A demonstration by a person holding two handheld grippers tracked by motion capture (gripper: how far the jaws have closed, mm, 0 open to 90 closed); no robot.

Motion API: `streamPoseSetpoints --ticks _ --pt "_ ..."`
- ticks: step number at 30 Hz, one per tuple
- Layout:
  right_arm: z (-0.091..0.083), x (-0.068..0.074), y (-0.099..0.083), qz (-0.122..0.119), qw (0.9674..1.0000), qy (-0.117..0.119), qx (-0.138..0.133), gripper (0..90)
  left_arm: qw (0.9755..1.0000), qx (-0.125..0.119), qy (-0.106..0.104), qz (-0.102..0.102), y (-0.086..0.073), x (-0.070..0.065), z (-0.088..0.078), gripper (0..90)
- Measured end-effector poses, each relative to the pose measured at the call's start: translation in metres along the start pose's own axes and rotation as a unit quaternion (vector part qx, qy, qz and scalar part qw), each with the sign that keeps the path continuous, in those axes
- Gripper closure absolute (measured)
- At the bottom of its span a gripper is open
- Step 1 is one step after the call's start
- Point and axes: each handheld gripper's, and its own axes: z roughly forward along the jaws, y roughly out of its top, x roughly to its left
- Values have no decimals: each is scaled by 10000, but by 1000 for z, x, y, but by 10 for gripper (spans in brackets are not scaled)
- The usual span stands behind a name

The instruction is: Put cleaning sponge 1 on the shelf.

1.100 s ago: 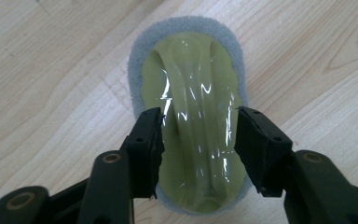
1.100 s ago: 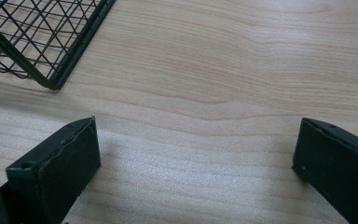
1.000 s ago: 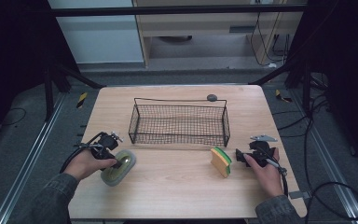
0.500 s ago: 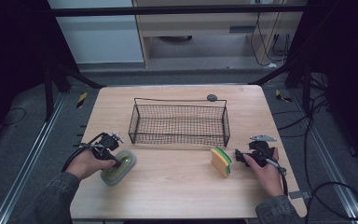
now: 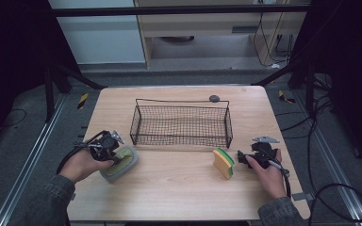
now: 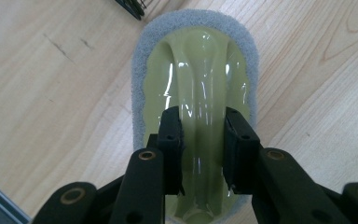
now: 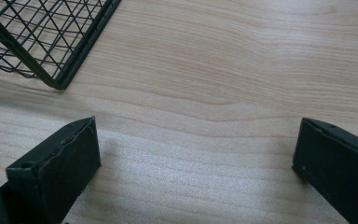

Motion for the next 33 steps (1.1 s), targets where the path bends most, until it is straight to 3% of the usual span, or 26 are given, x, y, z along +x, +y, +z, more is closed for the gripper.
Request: streamPoseSetpoints --ticks 2,4,5,7,8,11,15,18,22,24,27,30,33 --pt "0 0 0 8 10000 -5 4 8 9997 -36 87 238 1 -3 -5 710" --pt "0 0 0 9 10000 -5 5 7 9994 -59 113 314 1 -5 -7 710" --pt "0 0 0 8 10000 -4 3 8 9986 -107 197 480 4 -8 -11 710" --pt "0 0 0 8 10000 -4 3 8 9981 -88 241 559 6 -10 -13 710" --pt "0 0 0 2 10000 0 7 7 9961 -77 362 796 11 -14 -18 710" --pt "0 0 0 1 10000 0 7 8 9949 -111 419 908 16 -17 -22 710" --pt "0 0 0 3 10000 1 8 8 9898 -148 572 1298 29 -25 -33 710" --pt "0 0 0 2 10000 0 7 7 9884 -149 579 1394 35 -26 -37 710" --pt "0 0 0 2 10000 1 6 8 9845 -110 661 1620 46 -29 -43 710" --pt "0 0 0 1 10000 0 6 8 9808 -158 710 1807 53 -30 -54 710" --pt "0 0 0 3 10000 0 7 8 9793 -251 711 1879 57 -30 -62 710" --pt "0 0 0 4 10000 0 7 7 9745 -386 830 2050 63 -30 -76 710" --pt "0 0 0 8 10000 0 6 8 9696 -410 890 2244 66 -29 -76 711"
